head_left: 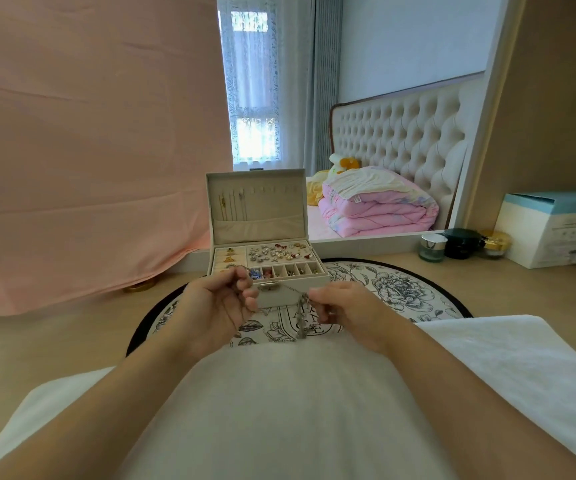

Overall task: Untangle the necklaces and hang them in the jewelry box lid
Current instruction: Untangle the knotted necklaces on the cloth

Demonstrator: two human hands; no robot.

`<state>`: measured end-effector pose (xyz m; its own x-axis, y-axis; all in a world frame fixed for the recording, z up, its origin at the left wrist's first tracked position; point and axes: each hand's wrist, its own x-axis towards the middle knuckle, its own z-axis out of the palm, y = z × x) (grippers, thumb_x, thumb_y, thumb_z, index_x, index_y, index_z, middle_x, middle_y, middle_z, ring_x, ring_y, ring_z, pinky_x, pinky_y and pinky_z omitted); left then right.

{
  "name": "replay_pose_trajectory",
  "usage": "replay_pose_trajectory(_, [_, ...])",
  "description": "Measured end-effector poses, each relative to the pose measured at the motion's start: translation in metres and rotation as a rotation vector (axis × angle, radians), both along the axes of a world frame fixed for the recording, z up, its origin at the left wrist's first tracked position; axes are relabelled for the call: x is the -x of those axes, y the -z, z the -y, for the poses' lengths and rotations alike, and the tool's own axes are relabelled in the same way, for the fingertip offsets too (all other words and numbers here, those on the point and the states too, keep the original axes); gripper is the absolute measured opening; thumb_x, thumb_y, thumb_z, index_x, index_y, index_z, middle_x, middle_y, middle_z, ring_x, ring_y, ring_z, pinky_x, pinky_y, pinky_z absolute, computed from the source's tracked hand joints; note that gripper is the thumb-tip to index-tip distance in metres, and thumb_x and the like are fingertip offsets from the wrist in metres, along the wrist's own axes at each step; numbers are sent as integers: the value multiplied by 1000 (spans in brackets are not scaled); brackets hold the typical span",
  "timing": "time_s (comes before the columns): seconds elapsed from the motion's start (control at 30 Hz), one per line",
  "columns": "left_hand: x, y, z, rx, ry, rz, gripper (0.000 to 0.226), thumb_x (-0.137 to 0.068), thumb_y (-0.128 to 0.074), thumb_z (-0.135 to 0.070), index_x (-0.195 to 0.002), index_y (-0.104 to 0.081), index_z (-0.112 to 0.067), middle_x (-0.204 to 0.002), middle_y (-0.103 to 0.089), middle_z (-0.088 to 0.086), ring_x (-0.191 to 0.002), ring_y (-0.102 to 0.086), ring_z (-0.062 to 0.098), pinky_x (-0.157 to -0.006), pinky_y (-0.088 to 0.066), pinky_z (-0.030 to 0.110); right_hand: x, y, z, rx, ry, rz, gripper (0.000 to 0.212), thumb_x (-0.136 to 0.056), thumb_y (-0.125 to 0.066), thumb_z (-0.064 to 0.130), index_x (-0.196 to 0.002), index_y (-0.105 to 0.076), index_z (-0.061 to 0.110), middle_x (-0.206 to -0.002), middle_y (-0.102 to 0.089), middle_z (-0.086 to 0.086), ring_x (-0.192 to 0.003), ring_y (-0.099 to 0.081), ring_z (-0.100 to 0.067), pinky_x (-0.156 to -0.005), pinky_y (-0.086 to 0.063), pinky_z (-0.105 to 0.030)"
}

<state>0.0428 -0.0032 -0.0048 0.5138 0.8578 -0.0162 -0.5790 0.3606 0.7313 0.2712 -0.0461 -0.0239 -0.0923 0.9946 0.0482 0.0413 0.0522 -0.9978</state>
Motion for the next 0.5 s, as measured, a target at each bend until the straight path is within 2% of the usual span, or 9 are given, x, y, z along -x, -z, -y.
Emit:
replay_pose_trajectory(0.07, [7, 4, -2, 10, -18, 6, 17, -86, -47, -13, -70, -51, -11, -63, -33, -1, -52, -31, 11, -42, -27, 19, -2, 2, 2, -38, 12, 144, 35, -75, -75, 42, -56, -57, 20, -66, -53, -5, -72, -48, -24, -79, -43, -38])
replay_pose_trajectory(0.13, [12, 6, -2, -43, 1, -120, 19, -85, -48, -16, -67, -51, -13, -56, -25, -5, -49, -17, 10, -41, -13, 21, 0, 2, 4, -31, 11, 90, 34, -80, -73, 41, -58, -62, 19, -73, -55, -11, -73, -51, -24, -80, -45, -39])
replay_pose_trajectory(0.2, [17, 4, 0, -147, 41, -307, 23, -93, -48, -22, -76, -60, -13, -52, -20, -7, -48, -11, 10, -41, -9, 23, 3, 1, 4, 8, 18, -52, 44, -93, -64, 37, -54, -58, 18, -81, -53, -17, -74, -52, -24, -79, -46, -40])
replay_pose_trajectory(0.27, [20, 0, 2, -275, 67, -503, 28, -103, -44, -28, -94, -65, -11, -54, -20, -6, -46, -16, 11, -42, -11, 25, 4, -1, 2, 62, 6, -192, 50, -100, -54, 37, -55, -48, 17, -82, -59, -11, -72, -54, -21, -81, -46, -41])
replay_pose_trajectory(0.33, [22, -5, 8, -410, 75, -649, 29, -106, -41, -29, -100, -62, -10, -56, -25, -4, -47, -24, 13, -44, -16, 27, 4, -2, 2, 75, -38, -218, 46, -96, -58, 45, -61, -49, 17, -83, -63, -6, -72, -55, -20, -81, -46, -42])
replay_pose_trajectory(0.43, [30, -13, 21, -574, 124, -749, 32, -104, -47, -31, -87, -66, -11, -61, -41, 4, -52, -36, 18, -49, -28, 28, 6, -1, 7, 5, -66, -38, 36, -78, -79, 47, -75, -64, 14, -79, -60, -9, -72, -54, -22, -75, -46, -38])
replay_pose_trajectory(0.5, [39, -19, 31, -675, 207, -858, 35, -93, -56, -38, -76, -72, -12, -70, -56, 17, -62, -48, 23, -59, -41, 30, 7, -2, 11, -40, -59, 85, 29, -75, -79, 43, -69, -66, 18, -75, -60, -12, -69, -55, -21, -75, -46, -37])
